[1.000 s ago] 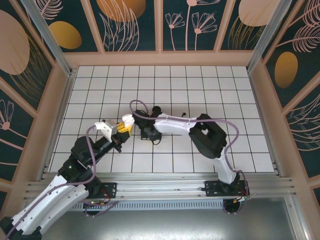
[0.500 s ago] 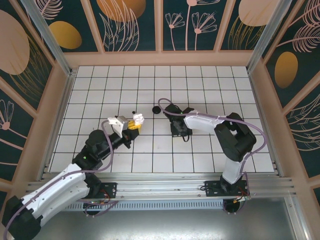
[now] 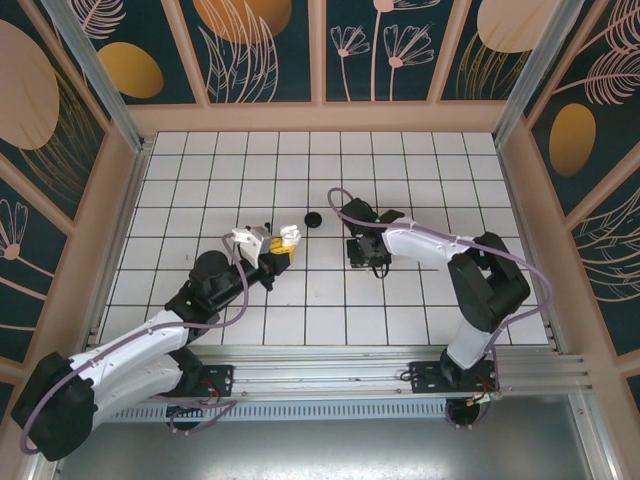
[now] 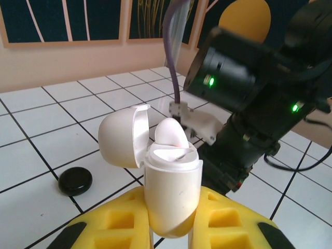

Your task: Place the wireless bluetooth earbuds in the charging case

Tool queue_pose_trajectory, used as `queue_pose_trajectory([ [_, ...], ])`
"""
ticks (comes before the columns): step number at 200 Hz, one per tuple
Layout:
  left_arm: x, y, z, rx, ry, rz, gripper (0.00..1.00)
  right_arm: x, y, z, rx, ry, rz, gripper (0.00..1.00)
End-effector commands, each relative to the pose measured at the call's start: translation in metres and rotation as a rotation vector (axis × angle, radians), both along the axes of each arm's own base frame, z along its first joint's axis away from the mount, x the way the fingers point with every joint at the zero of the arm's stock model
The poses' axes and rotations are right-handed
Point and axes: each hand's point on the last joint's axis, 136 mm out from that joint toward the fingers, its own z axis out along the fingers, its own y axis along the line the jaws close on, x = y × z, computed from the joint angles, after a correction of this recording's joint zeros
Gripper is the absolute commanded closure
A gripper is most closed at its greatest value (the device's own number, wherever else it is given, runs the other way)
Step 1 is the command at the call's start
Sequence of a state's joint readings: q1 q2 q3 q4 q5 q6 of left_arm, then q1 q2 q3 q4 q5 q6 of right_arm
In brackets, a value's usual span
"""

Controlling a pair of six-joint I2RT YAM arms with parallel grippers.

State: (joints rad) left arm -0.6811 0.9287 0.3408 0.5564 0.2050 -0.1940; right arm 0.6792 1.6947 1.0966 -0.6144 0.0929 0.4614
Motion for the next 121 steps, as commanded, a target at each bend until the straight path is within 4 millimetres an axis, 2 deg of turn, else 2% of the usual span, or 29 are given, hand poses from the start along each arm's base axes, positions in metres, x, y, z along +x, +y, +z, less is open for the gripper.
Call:
queue_pose_trajectory([
  [1,0.001,-0.012,0.03,-0.052,-0.087,-0.043,0.99,-0.003,0.002,0.021,0.073,0.022,-0.034,0.72],
  [37,0.004,-0.021,0.025,-0.058,-0.074,-0.074,1.0,-0.003,-0.006,0.018,0.067,0.063,-0.103,0.83],
  [70,0.005,-0.024,0.021,-0.052,-0.069,-0.086,1.0,-0.01,-0.015,0.001,-0.002,0.129,-0.142,0.81],
  [121,0.004,-0.024,0.017,-0.04,-0.064,-0.091,1.0,-0.007,-0.009,-0.013,0.0,0.157,-0.148,0.8],
])
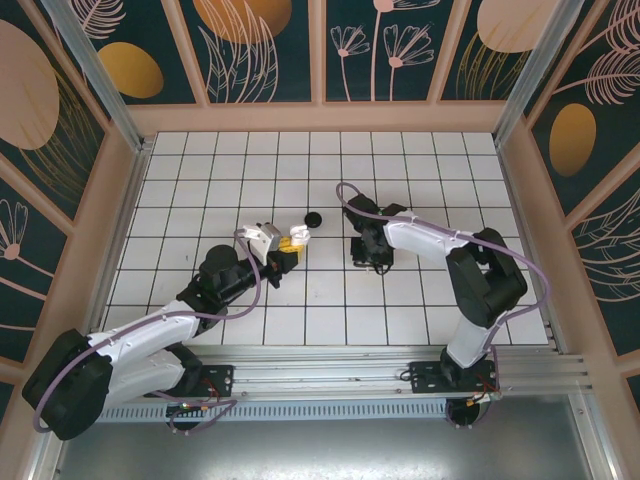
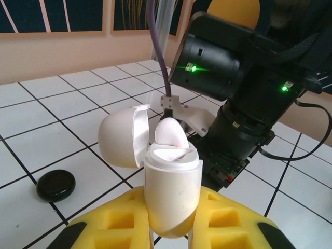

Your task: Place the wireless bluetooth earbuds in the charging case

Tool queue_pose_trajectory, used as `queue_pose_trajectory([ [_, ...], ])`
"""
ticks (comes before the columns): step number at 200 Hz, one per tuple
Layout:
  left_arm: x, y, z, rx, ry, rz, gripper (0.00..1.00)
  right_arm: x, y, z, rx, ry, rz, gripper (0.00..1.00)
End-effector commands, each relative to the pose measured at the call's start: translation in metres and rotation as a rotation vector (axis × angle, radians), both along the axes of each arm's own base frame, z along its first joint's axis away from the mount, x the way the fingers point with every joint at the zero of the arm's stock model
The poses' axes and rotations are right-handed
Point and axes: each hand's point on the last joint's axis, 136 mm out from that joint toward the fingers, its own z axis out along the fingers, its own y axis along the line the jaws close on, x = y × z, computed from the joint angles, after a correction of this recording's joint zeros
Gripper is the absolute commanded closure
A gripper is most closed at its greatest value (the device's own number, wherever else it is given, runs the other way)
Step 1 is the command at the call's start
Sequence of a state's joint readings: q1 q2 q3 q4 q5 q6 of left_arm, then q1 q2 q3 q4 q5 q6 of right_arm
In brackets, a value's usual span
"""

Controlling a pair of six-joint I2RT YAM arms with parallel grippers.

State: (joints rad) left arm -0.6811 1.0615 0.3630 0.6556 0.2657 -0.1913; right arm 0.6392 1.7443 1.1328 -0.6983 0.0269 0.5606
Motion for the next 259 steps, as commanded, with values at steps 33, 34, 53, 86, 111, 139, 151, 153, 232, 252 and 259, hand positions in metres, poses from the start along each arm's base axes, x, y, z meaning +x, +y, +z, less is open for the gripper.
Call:
queue_pose_trajectory([
  [33,-0.002,-0.006,0.023,-0.039,-0.072,-0.029,1.0,0.005,-0.002,-0.006,-0.048,0.04,-0.033,0.8],
  [34,-0.002,-0.006,0.023,-0.039,-0.072,-0.029,1.0,0.006,-0.002,-0.006,-0.049,0.039,-0.033,0.8],
  [53,-0.002,-0.006,0.023,-0.036,-0.073,-0.029,1.0,0.008,-0.001,-0.007,-0.057,0.041,-0.041,0.8],
  [86,-0.002,-0.006,0.022,-0.028,-0.075,-0.029,1.0,0.009,-0.002,-0.01,-0.076,0.051,-0.044,0.8],
  [111,-0.002,-0.006,0.02,-0.02,-0.075,-0.028,1.0,0.009,-0.004,-0.01,-0.082,0.054,-0.048,0.8],
  [139,-0.002,-0.006,0.018,-0.018,-0.071,-0.03,1.0,0.008,-0.005,-0.011,-0.093,0.055,-0.043,0.79],
  [151,-0.003,-0.006,0.018,-0.017,-0.07,-0.03,1.0,0.008,-0.005,-0.013,-0.096,0.06,-0.04,0.79],
  [153,-0.003,-0.005,0.018,-0.017,-0.071,-0.03,1.0,0.008,-0.005,-0.013,-0.095,0.059,-0.04,0.79],
  [232,-0.003,-0.004,0.015,-0.011,-0.07,-0.022,1.0,0.011,-0.005,-0.018,-0.11,0.055,-0.035,0.88],
  [252,-0.003,-0.004,0.016,-0.01,-0.072,-0.022,1.0,0.015,-0.005,-0.009,-0.111,0.029,-0.038,0.91],
  [259,-0.002,-0.004,0.017,-0.012,-0.075,-0.02,1.0,0.016,-0.004,-0.005,-0.109,0.019,-0.04,0.92],
])
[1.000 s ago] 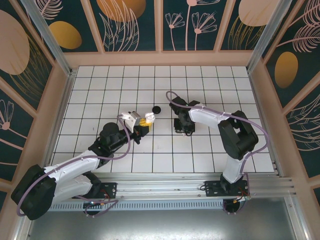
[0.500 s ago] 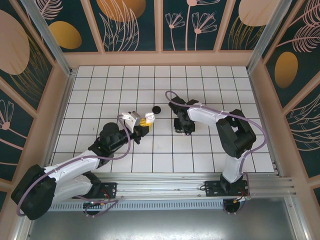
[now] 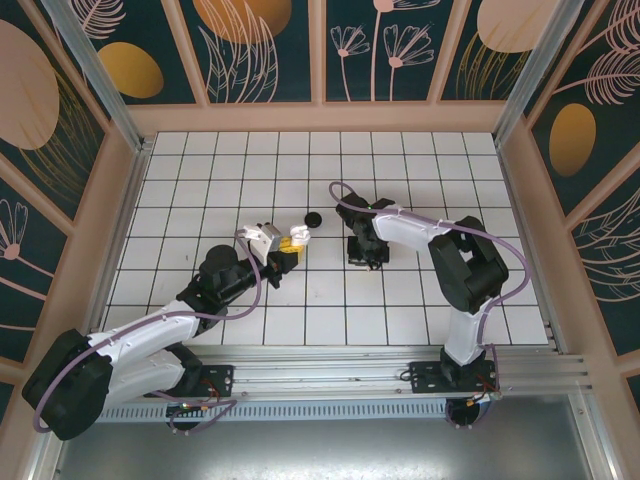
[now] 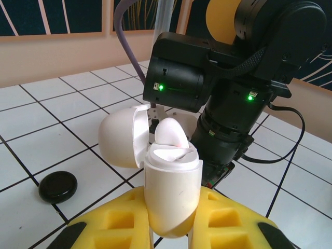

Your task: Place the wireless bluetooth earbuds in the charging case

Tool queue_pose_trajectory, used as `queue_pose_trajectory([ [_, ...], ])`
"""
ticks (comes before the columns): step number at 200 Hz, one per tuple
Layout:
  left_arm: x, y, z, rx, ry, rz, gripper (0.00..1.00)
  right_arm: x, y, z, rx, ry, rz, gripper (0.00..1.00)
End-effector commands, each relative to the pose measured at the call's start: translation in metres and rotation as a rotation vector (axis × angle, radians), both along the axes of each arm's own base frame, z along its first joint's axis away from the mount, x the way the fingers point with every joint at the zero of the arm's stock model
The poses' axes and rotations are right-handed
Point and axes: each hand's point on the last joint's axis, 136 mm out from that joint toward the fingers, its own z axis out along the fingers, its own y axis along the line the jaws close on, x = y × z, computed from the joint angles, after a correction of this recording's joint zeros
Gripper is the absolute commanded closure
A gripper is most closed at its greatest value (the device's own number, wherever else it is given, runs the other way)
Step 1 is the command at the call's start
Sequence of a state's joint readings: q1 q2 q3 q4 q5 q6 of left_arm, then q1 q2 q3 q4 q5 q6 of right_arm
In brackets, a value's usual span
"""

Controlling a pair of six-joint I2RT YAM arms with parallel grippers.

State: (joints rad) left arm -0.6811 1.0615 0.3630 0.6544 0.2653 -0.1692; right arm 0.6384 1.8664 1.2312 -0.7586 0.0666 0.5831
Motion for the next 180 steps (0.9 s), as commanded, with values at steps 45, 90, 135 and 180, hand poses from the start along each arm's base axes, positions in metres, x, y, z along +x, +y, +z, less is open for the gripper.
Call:
queue_pose_trajectory([
  [45,-0.001,-0.005,0.02,-0.036,-0.072,-0.021,1.0,0.013,-0.006,0.042,-0.019,-0.115,-0.035,0.94],
  [90,0.004,-0.012,0.029,-0.049,-0.104,-0.031,1.0,0.025,-0.003,0.098,0.027,-0.267,-0.071,0.94],
  [135,0.019,-0.02,0.042,-0.058,-0.12,-0.018,1.0,0.029,0.005,0.161,0.07,-0.423,-0.074,0.94],
  [180,0.035,-0.03,0.053,-0.096,-0.124,-0.001,1.0,0.02,0.034,0.228,0.156,-0.603,-0.025,0.96],
])
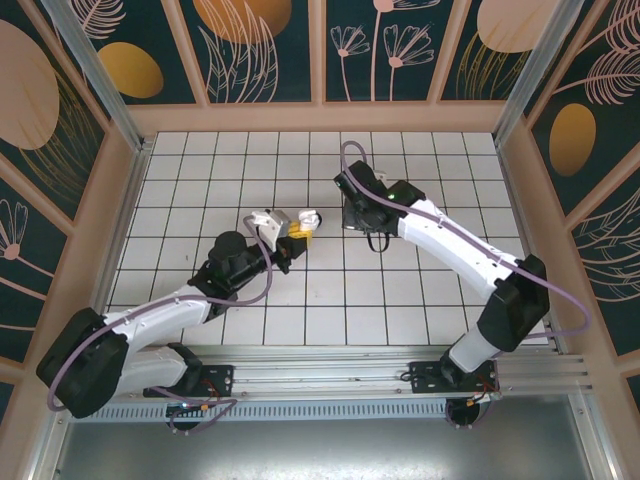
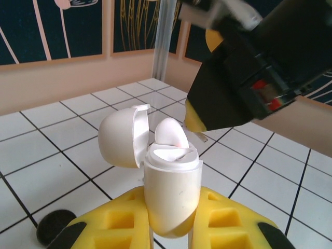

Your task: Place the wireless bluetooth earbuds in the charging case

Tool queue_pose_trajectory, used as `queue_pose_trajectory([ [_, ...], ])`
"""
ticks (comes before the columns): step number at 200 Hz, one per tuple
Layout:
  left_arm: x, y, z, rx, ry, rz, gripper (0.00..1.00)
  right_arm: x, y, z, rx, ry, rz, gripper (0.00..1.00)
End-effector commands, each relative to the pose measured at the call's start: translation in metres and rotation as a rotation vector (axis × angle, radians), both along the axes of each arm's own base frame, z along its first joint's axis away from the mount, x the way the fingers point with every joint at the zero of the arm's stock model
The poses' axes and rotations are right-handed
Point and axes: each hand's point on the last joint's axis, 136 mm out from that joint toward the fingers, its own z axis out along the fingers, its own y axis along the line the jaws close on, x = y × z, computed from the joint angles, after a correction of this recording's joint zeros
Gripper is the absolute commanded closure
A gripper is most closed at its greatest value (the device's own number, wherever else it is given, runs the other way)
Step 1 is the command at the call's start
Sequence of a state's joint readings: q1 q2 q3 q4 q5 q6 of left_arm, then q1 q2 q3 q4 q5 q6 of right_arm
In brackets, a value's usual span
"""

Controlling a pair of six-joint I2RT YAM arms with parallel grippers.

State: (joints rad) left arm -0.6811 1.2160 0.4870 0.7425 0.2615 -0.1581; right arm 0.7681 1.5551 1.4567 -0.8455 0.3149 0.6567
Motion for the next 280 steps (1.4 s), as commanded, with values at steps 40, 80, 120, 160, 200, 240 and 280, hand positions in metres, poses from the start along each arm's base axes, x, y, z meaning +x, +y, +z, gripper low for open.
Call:
queue_pose_trajectory([
  [40,0.017,-0.022,0.038,-0.108,-0.069,-0.025,1.0,-0.019,0.024,0.087,0.124,-0.259,0.046,0.98],
  [80,0.025,-0.029,0.043,-0.137,-0.06,-0.03,1.0,-0.025,0.028,0.1,0.219,-0.325,0.063,0.97],
  [120,0.027,-0.033,0.043,-0.157,-0.046,-0.04,1.0,-0.025,0.035,0.106,0.271,-0.339,0.08,0.97],
  [160,0.028,-0.036,0.041,-0.156,-0.041,-0.043,1.0,-0.023,0.044,0.116,0.315,-0.358,0.095,0.97],
  [200,0.028,-0.041,0.041,-0.157,-0.037,-0.053,1.0,-0.021,0.054,0.11,0.331,-0.34,0.109,0.97],
  [240,0.028,-0.043,0.043,-0.16,-0.041,-0.058,1.0,-0.018,0.062,0.103,0.33,-0.323,0.12,0.97],
  [280,0.028,-0.043,0.042,-0.155,-0.043,-0.059,1.0,-0.015,0.067,0.101,0.332,-0.317,0.13,0.97],
])
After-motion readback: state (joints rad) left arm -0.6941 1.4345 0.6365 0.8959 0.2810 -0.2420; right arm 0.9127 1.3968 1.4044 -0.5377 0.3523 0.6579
